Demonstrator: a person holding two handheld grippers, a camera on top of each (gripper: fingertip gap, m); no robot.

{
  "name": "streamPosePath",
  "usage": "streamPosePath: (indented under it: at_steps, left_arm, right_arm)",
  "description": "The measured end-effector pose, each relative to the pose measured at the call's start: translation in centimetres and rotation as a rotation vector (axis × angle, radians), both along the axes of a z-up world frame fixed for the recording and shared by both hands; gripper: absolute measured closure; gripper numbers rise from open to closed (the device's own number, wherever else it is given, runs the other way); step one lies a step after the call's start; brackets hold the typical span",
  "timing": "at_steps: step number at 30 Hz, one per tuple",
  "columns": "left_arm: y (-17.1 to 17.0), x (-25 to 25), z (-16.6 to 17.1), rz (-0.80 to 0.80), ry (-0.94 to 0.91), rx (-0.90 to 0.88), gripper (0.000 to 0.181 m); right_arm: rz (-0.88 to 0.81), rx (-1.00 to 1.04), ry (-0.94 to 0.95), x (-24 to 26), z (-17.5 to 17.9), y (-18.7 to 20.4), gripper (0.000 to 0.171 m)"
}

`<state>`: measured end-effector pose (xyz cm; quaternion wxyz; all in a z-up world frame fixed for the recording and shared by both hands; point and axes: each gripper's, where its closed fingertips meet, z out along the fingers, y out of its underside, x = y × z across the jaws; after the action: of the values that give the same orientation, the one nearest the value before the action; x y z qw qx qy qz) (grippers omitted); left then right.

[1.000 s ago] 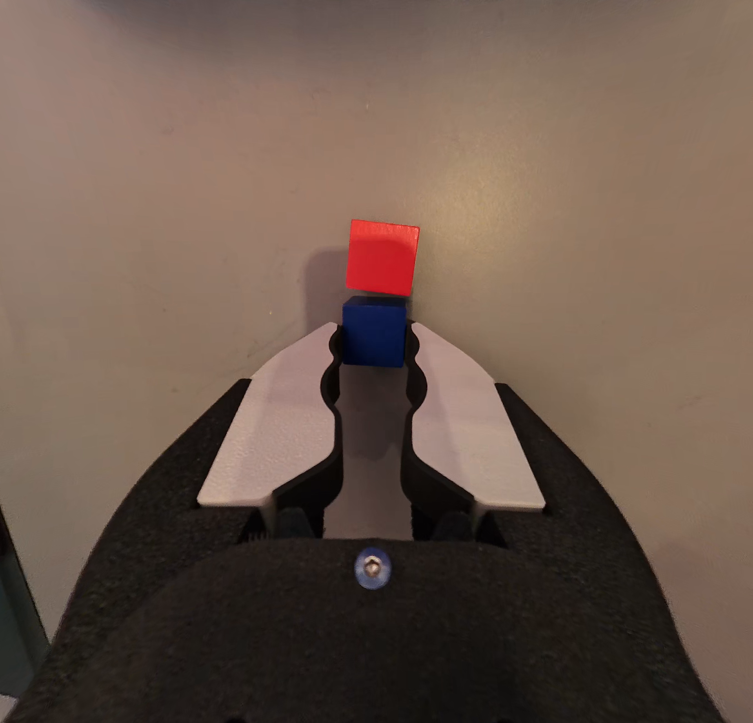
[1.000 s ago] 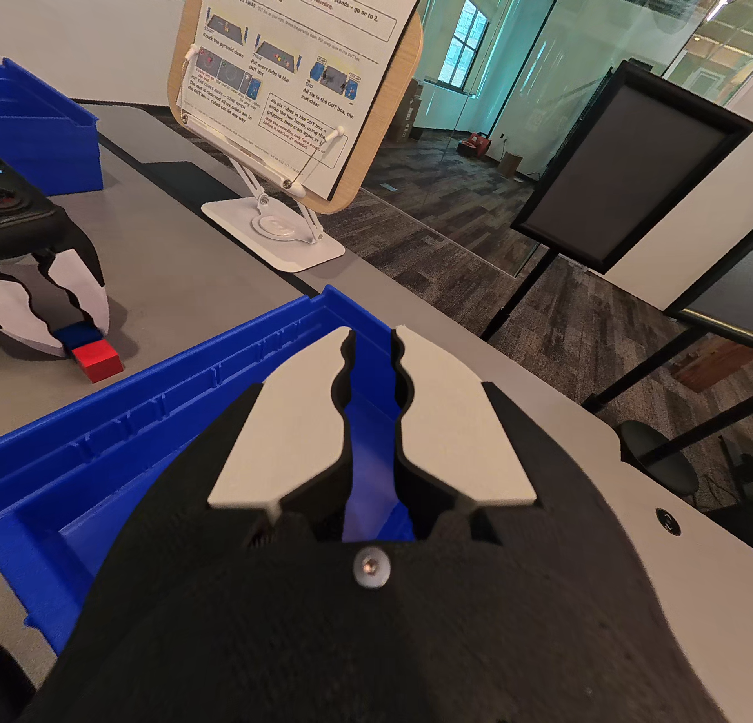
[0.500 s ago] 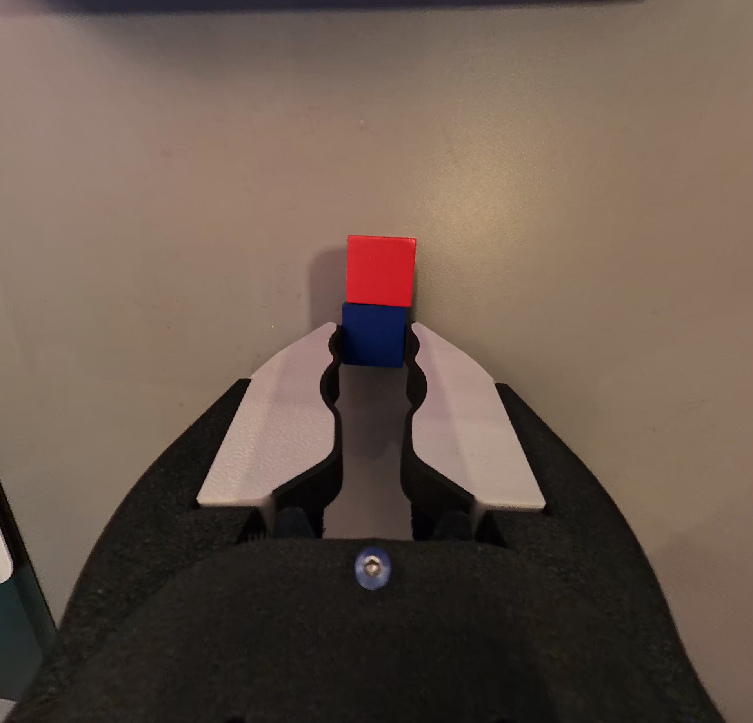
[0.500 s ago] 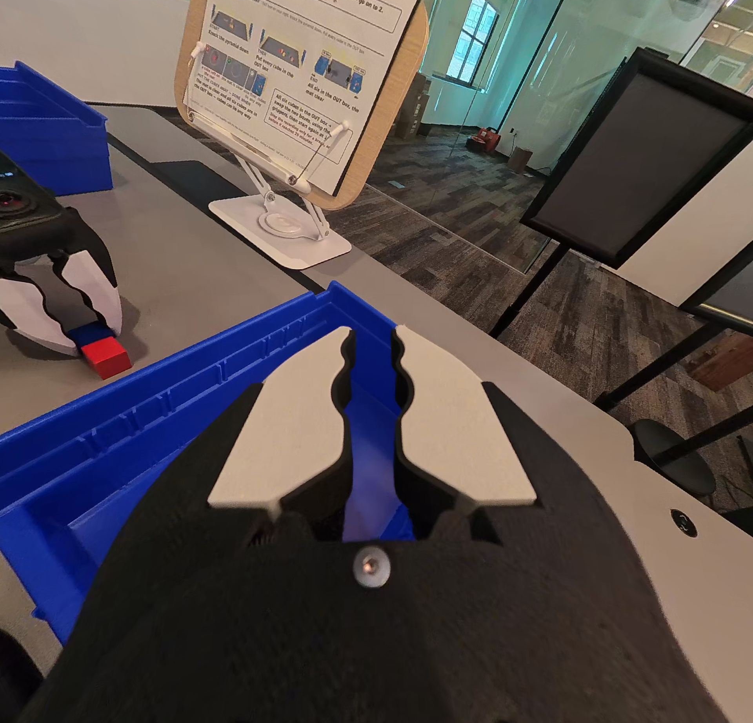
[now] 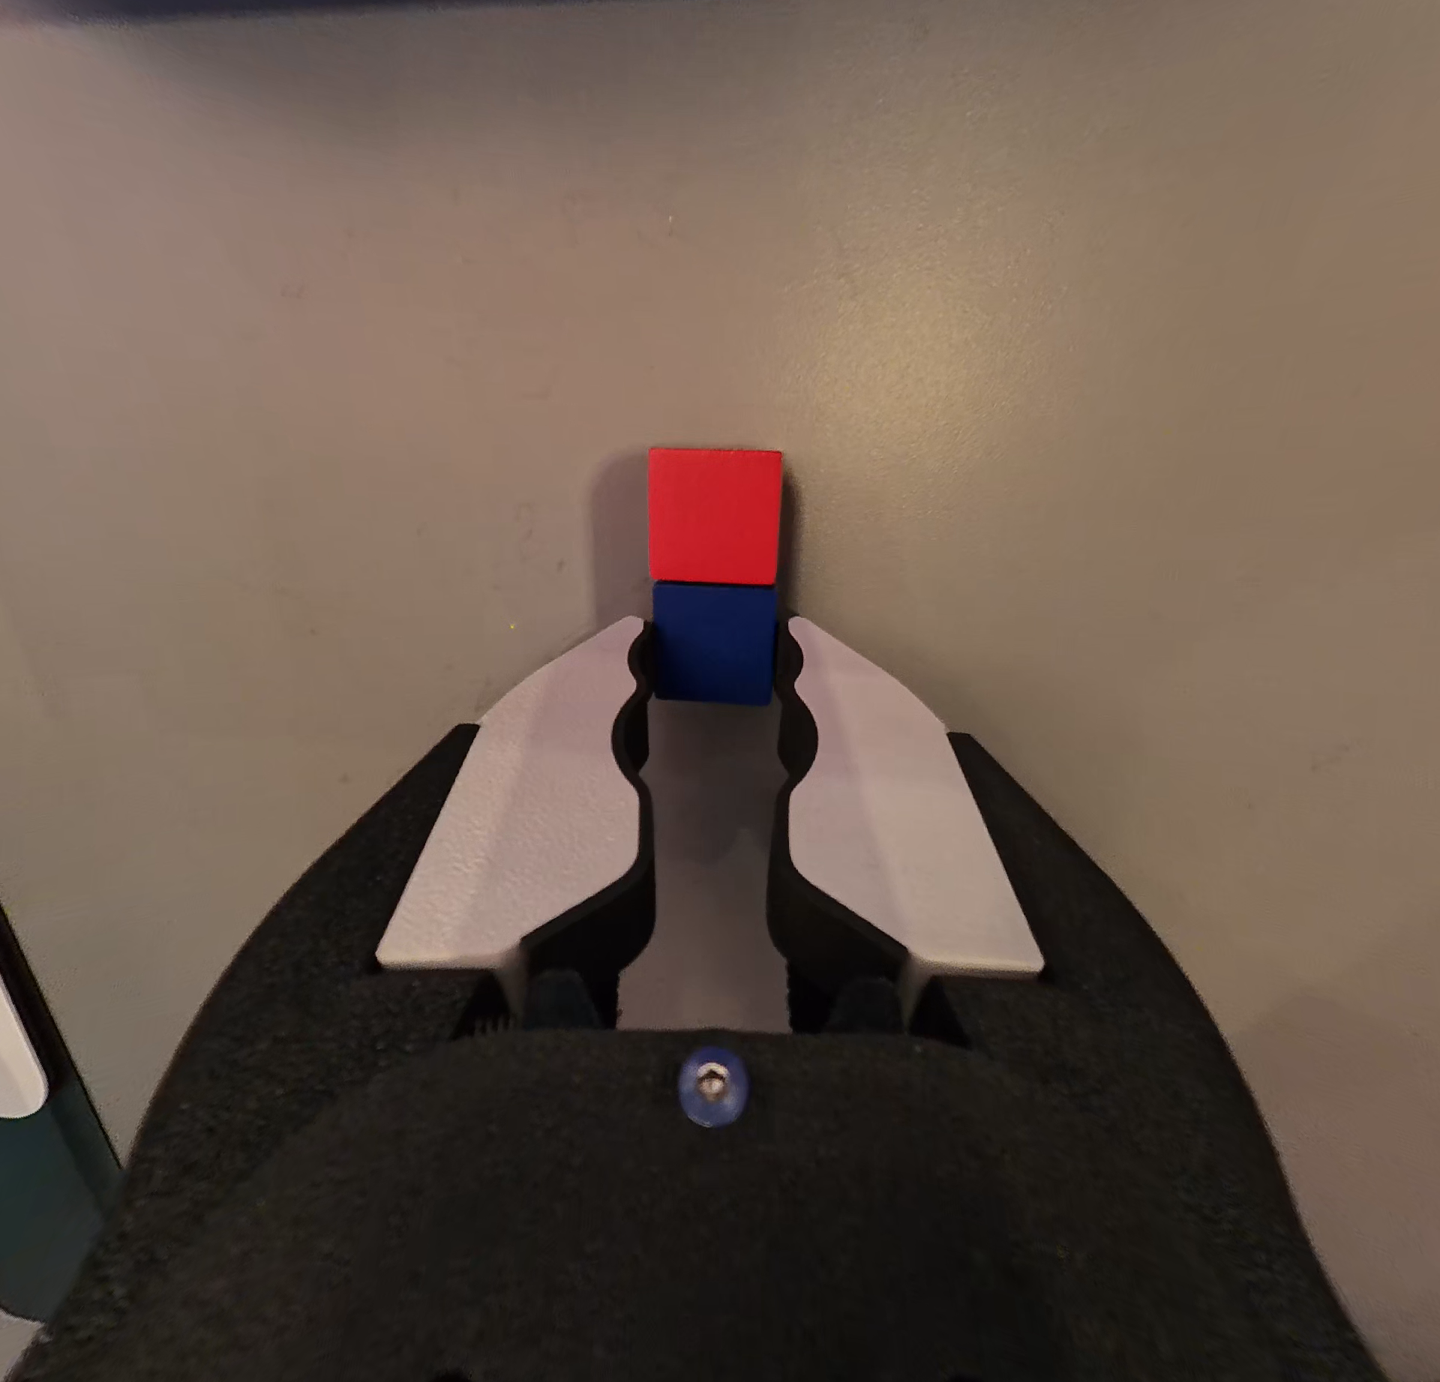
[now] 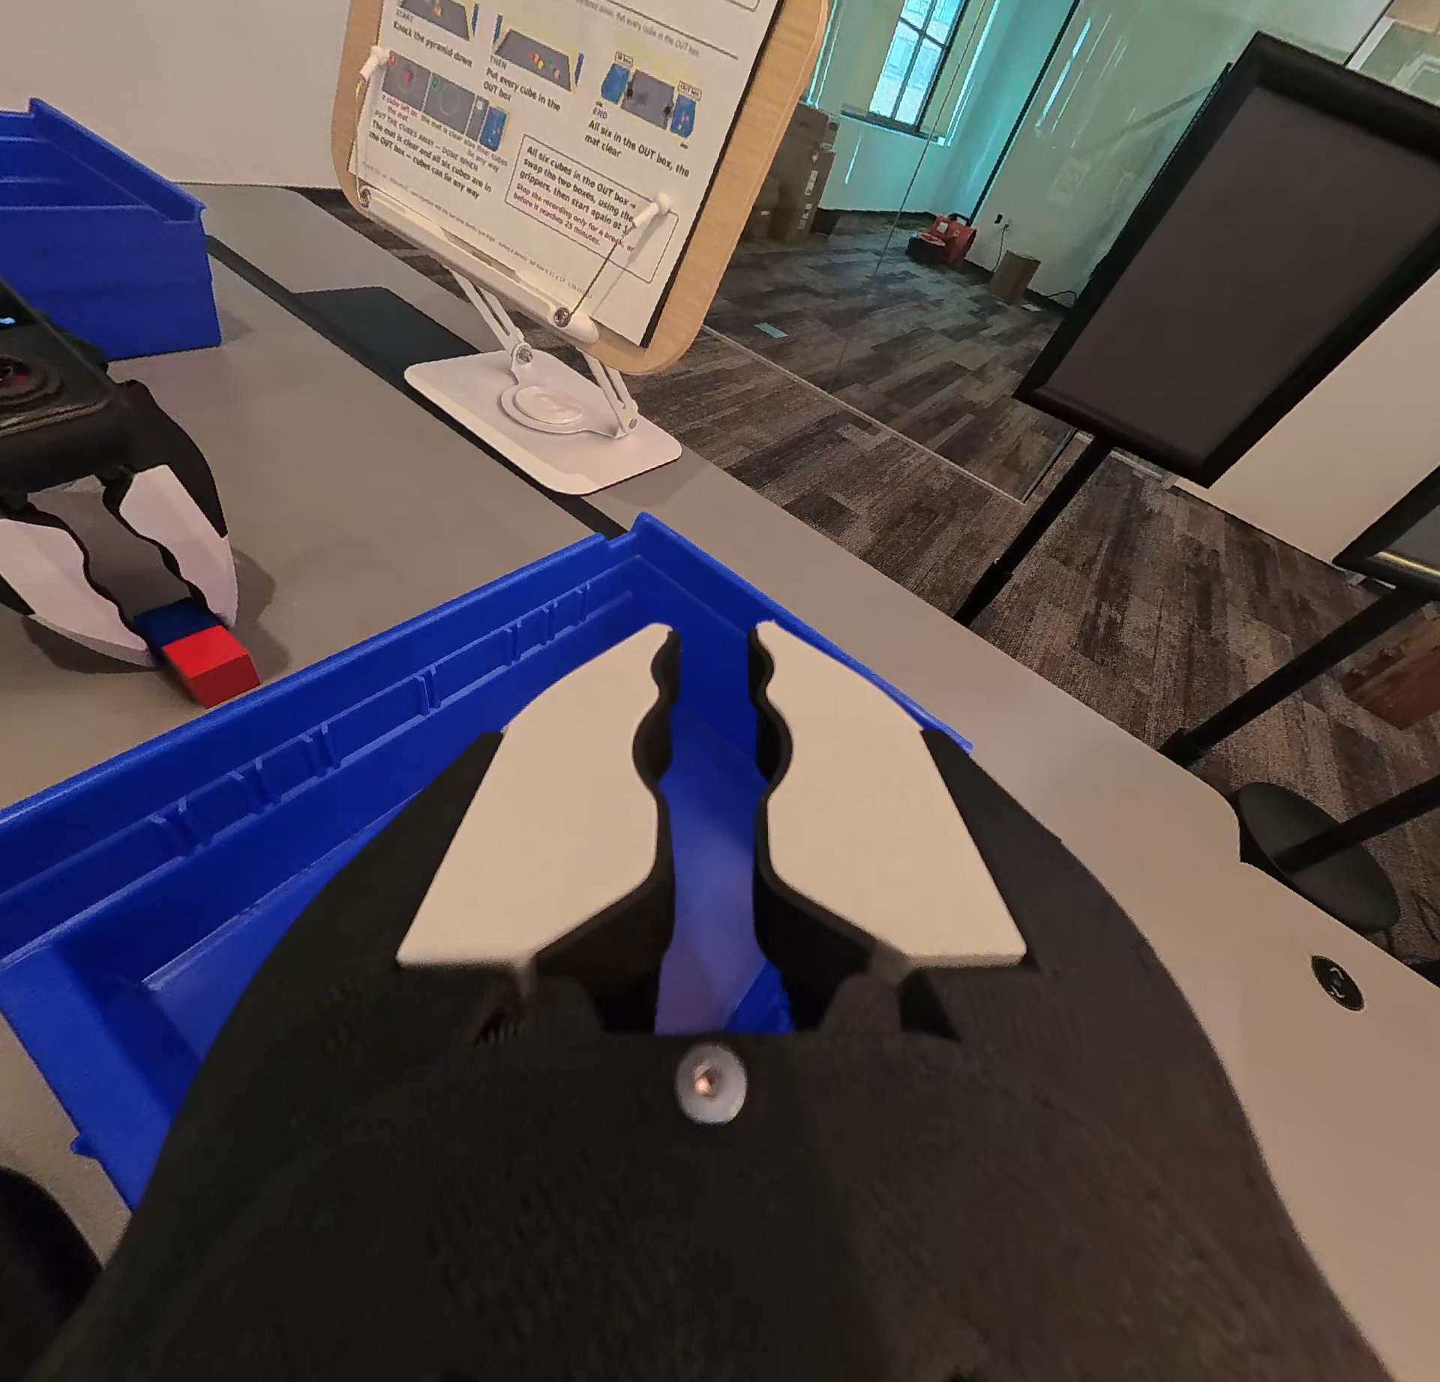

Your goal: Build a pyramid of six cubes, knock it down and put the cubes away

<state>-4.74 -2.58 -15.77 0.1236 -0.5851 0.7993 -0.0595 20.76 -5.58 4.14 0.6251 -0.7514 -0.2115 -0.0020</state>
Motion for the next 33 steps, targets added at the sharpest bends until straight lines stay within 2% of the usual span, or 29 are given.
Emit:
streamPosePath:
  at_steps: [16,22,25,26,29,33]
  left_arm:
    - [0.1,0.2,-0.1,0.002,-0.004,-0.002,0.151]
    - [-0.3,0.4,-0.1,0.009,-0.018,-0.030,0.138]
    - [0.0,0.3,0.1,0.010,-0.014,0.010,0.125]
    - [0.0,0.2,0.4,0.012,-0.018,0.017,0.126]
    - [-0.7,0.1,2.9,0.033,-0.113,-0.026,0.130]
    - [-0.6,-2.4,10.5,0.108,-0.333,0.009,0.139]
  right_arm:
    - [0.010,-0.021,0.024,0.3,-0.5,-0.1,0.154]
    - [0.013,-0.031,0.030,0.3,-0.7,-0.1,0.154]
    - [0.018,-0.037,0.034,0.3,-0.8,-0.1,0.154]
    - [0.018,-0.040,0.034,0.3,-0.9,-0.1,0.154]
    - [0.020,-0.047,0.030,0.2,-1.1,0.0,0.154]
    - [0.024,-0.057,0.029,0.1,-1.4,0.0,0.154]
